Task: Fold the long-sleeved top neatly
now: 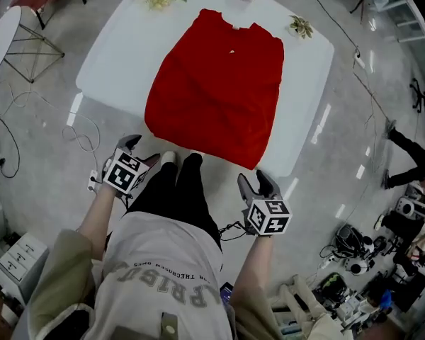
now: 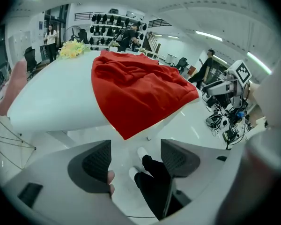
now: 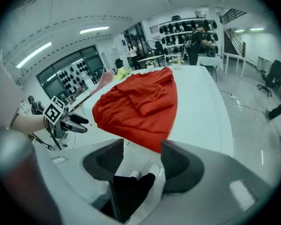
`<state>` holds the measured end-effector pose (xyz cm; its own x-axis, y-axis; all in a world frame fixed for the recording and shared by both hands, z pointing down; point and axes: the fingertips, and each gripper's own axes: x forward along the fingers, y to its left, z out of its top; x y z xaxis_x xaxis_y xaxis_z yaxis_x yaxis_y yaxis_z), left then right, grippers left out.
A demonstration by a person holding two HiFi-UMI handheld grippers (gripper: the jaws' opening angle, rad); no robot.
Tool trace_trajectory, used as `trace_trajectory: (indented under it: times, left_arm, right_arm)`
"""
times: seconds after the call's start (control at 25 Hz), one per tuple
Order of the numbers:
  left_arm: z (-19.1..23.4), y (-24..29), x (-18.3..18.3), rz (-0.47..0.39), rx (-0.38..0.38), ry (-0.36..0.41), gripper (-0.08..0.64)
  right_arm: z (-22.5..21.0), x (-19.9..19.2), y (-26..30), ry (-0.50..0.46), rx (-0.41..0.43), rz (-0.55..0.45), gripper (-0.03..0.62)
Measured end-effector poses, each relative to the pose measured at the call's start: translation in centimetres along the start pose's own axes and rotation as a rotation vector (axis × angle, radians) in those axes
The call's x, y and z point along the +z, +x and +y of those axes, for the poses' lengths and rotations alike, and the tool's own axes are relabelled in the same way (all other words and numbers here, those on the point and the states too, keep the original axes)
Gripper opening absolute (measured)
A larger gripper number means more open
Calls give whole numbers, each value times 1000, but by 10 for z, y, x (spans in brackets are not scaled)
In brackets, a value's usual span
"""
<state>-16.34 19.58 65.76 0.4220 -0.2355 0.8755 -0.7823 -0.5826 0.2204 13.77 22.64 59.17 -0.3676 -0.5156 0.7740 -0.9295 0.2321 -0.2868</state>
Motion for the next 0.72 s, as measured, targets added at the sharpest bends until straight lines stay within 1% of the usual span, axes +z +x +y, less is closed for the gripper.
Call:
trace_trajectory:
  times: [0.2, 0.28, 0.4, 0.56, 0.68, 0.72]
  left_arm:
    - [2, 23, -1, -1, -19, -2, 318]
    - [4, 33, -1, 4, -24, -25, 318]
    - [7, 47, 2, 0, -27, -85, 318]
    - [8, 66, 7, -14, -20, -146, 318]
    - [8, 77, 7, -7, 13, -158, 314]
    - [8, 75, 6, -9, 34, -154, 284]
  right_arm:
    - [-17, -21, 8, 66, -36, 16, 236]
    - [-24, -21, 11, 89, -39, 19, 236]
    - [-28, -16, 14, 111, -30, 10, 236]
    - [-28, -14, 23, 87, -34, 21, 236]
    - [-27, -12, 28, 70, -9, 26, 233]
    - [-26, -12, 28, 69, 10, 25, 231]
